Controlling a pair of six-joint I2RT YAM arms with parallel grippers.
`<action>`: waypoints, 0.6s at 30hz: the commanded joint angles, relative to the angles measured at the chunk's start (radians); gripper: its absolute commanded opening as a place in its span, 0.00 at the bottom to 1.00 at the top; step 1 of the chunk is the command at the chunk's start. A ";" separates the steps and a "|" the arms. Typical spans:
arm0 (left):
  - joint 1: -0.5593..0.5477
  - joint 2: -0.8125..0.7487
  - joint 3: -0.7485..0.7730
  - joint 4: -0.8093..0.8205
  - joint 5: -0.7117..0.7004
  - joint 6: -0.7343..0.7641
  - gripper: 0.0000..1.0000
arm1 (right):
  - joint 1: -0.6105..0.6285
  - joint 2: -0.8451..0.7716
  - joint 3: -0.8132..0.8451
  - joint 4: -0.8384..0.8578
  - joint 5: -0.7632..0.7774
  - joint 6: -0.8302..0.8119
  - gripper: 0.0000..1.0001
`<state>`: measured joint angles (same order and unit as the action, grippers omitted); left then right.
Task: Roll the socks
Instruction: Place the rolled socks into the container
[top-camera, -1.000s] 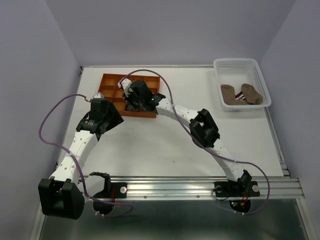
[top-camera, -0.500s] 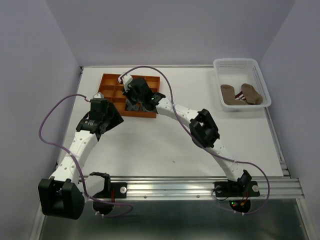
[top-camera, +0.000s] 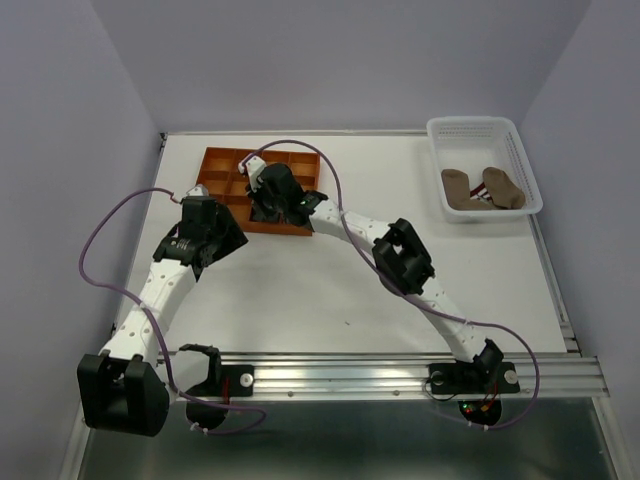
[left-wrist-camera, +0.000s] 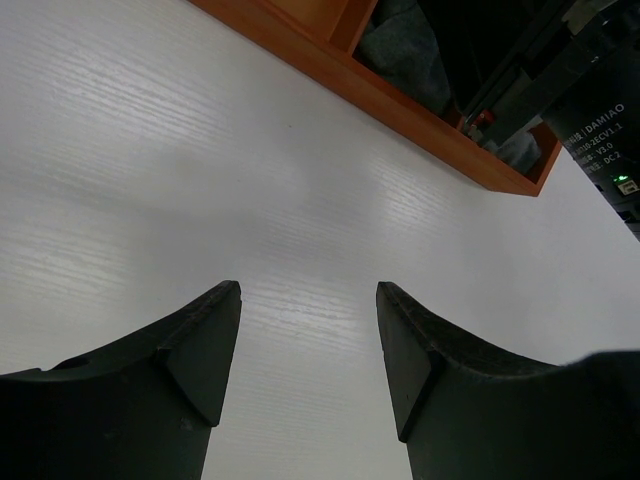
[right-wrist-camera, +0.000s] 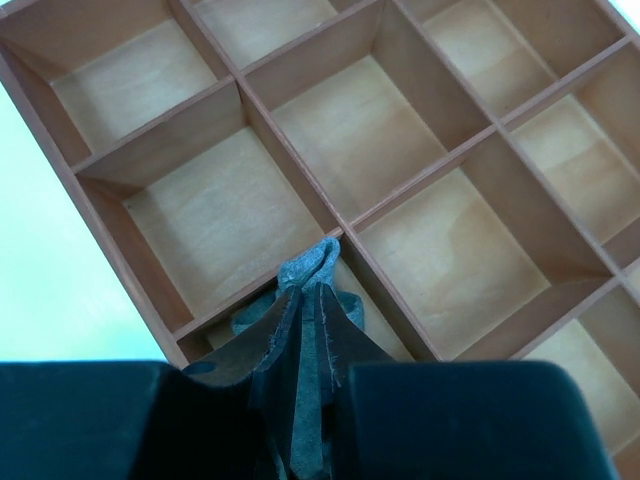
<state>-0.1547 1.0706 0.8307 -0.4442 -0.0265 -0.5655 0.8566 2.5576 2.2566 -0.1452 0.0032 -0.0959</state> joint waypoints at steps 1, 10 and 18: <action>0.009 0.003 -0.004 0.025 0.005 0.012 0.67 | -0.008 0.038 0.017 0.047 -0.045 0.024 0.16; 0.009 -0.001 -0.012 0.027 0.007 0.007 0.67 | -0.008 0.131 0.093 0.024 -0.049 0.039 0.16; 0.010 -0.001 -0.004 0.038 0.013 -0.002 0.67 | -0.008 0.044 0.107 0.026 -0.011 -0.002 0.20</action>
<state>-0.1509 1.0775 0.8303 -0.4374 -0.0193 -0.5659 0.8494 2.6633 2.3180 -0.1253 -0.0322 -0.0742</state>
